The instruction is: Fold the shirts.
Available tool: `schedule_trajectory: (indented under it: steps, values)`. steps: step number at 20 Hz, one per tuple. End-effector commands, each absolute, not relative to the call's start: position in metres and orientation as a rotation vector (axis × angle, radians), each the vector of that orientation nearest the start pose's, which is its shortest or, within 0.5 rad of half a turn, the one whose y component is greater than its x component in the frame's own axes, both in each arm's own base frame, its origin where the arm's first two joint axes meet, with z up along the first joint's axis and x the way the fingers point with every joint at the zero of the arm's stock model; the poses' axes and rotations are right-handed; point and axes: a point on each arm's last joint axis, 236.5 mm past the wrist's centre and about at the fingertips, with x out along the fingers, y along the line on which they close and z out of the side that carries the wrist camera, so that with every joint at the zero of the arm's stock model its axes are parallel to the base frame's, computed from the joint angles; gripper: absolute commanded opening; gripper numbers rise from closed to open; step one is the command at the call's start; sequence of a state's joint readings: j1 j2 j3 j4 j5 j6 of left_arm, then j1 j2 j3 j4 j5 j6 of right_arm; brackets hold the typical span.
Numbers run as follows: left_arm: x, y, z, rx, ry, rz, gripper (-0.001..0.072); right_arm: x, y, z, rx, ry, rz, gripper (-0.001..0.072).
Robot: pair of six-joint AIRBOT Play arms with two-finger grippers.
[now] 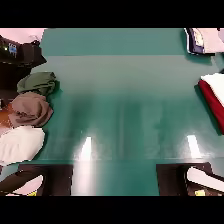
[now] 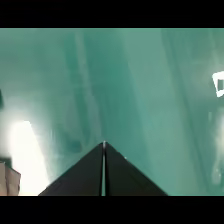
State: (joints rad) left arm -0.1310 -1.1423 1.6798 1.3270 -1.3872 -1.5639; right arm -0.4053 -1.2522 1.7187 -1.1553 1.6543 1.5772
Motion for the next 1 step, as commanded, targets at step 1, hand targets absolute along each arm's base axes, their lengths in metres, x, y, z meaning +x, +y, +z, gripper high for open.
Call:
schedule_trajectory:
  steps: [1]
  values:
    - [0.3822,-0.1065,0.2486,-0.084,0.842,-0.330,0.0029,0.3608,0.0097,0.2195,0.341,1.064,0.170,0.0021]
